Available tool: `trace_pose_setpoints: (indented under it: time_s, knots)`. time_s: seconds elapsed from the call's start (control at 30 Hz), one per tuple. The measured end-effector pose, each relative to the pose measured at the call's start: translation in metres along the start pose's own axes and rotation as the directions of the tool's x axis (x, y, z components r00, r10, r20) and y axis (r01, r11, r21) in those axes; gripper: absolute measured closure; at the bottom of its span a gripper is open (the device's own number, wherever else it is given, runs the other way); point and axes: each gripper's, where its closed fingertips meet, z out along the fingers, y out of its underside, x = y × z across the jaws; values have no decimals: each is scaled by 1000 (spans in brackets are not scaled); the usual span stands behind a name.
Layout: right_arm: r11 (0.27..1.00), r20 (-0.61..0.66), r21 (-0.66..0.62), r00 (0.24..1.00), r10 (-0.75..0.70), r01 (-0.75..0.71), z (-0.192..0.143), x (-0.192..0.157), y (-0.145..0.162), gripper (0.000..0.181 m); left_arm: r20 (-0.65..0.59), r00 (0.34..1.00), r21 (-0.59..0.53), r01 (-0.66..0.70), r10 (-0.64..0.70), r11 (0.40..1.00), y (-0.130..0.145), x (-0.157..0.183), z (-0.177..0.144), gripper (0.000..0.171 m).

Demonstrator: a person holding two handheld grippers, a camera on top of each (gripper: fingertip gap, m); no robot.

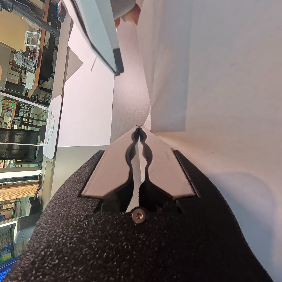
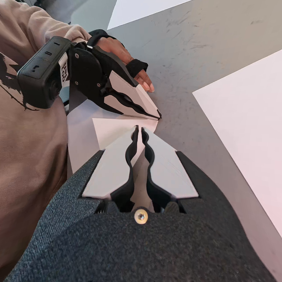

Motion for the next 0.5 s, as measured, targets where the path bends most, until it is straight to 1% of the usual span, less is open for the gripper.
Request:
trace_pose_setpoints:
  time_s: [0.07, 0.17, 0.23, 0.4, 0.5]
  knots:
    - [999, -3, -27, 1000, 28, -28, -2, -2, 4, 181, 2, 1000, -2, 0, 0, 1000, 0, 0, 0, 171]
    - [987, -73, -147, 996, 61, -71, 0, 7, 14, 181, 13, 1000, -6, -13, 13, 1000, 0, -1, 0, 171]
    - [971, -107, -221, 992, 66, -89, 4, 12, 15, 181, 23, 999, -8, -26, 26, 1000, 0, -1, 0, 171]
    - [917, -148, -389, 989, 31, -87, 29, 17, 20, 181, 46, 997, -17, -65, 66, 998, 0, -2, -1, 171]
    - [894, -146, -435, 988, 42, -102, 39, 21, 26, 181, 56, 995, -23, -79, 80, 997, 0, -3, -1, 171]
